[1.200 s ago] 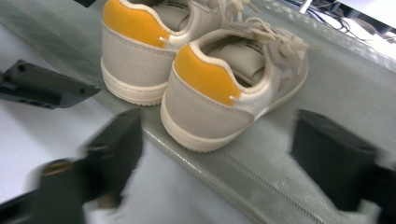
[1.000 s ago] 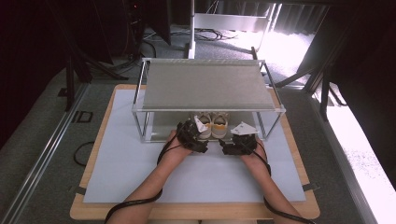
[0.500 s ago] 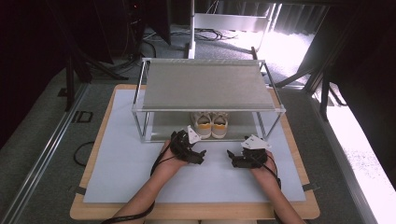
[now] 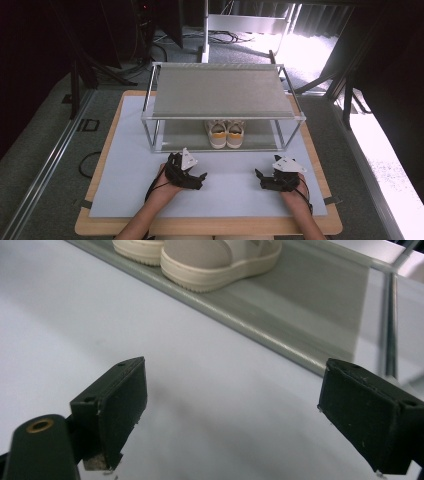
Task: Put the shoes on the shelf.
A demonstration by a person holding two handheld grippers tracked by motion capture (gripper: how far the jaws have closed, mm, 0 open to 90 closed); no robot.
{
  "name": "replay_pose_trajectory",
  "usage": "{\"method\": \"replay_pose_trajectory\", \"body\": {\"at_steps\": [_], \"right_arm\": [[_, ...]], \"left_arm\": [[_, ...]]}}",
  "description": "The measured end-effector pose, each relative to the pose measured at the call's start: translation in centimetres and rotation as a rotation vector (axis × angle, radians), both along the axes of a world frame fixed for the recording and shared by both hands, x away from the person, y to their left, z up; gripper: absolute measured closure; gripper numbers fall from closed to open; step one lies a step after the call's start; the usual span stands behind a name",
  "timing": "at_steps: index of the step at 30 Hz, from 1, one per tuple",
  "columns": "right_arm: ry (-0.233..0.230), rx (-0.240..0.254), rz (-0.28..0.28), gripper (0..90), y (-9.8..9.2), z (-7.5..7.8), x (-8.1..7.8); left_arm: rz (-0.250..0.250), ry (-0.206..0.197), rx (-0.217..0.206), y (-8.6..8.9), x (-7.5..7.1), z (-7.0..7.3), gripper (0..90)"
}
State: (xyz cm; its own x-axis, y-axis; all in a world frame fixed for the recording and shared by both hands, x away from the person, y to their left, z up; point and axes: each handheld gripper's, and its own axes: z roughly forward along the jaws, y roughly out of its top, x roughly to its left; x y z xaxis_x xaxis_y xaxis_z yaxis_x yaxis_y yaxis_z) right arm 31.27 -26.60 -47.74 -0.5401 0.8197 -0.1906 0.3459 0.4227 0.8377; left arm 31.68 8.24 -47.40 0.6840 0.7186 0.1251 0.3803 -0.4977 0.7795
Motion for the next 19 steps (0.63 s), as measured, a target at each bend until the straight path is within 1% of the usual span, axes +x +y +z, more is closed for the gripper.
{"method": "replay_pose_trajectory", "body": {"at_steps": [2,3,4,5,6,7,9,10,11,12,13,14,15,16,17,19], "right_arm": [[-0.006,-0.006,-0.016,11.7,-0.9,0.0,-0.7],[-0.006,-0.006,-0.016,11.7,-0.9,0.0,-0.7],[-0.003,-0.004,-0.037,11.7,-1.7,0.0,-1.2],[-0.005,0.000,-0.045,11.7,-2.1,0.0,-1.4],[-0.005,0.000,-0.045,11.7,-2.1,0.0,-1.4],[-0.009,-0.003,-0.074,11.7,-3.1,0.0,-1.9],[-0.011,0.002,-0.081,11.7,-3.5,0.0,-2.1],[-0.006,0.024,-0.104,11.7,-4.4,0.0,-2.4],[-0.006,0.024,-0.104,11.7,-4.4,0.0,-2.4],[-0.008,0.046,-0.118,11.7,-5.2,0.1,-2.7],[-0.008,0.046,-0.118,11.7,-5.2,0.1,-2.7],[-0.008,0.052,-0.138,11.7,-5.8,0.1,-2.9],[-0.009,0.054,-0.151,11.7,-6.0,0.1,-2.9],[-0.009,0.054,-0.151,11.7,-6.0,0.1,-2.9],[-0.009,0.057,-0.157,11.7,-6.3,0.0,-2.9],[-0.003,0.065,-0.167,11.7,-6.5,0.0,-2.7]], "left_arm": [[0.011,-0.007,-0.009,0.8,-0.5,0.0,8.1],[0.017,-0.011,-0.011,1.2,-0.7,0.0,8.1],[0.027,-0.019,-0.016,1.6,-1.0,-0.1,8.1],[0.035,-0.023,-0.010,2.0,-1.2,-0.1,8.1],[0.042,-0.029,-0.008,2.5,-1.4,-0.1,8.1],[0.053,-0.034,-0.010,3.1,-1.8,-0.2,8.1],[0.069,-0.036,-0.022,4.0,-2.1,-0.2,8.1],[0.083,-0.036,-0.031,4.5,-2.3,-0.2,8.1],[0.092,-0.040,-0.035,5.0,-2.5,-0.2,8.1],[0.102,-0.043,-0.041,5.5,-2.7,-0.3,8.1],[0.109,-0.046,-0.047,5.9,-2.8,-0.3,8.1],[0.113,-0.048,-0.053,6.2,-3.0,-0.3,8.1],[0.124,-0.053,-0.069,6.8,-3.2,-0.3,8.1],[0.124,-0.053,-0.069,6.8,-3.2,-0.3,8.1],[0.127,-0.057,-0.085,7.1,-3.4,-0.4,8.1],[0.135,-0.058,-0.100,7.5,-3.6,-0.5,8.1]]}}
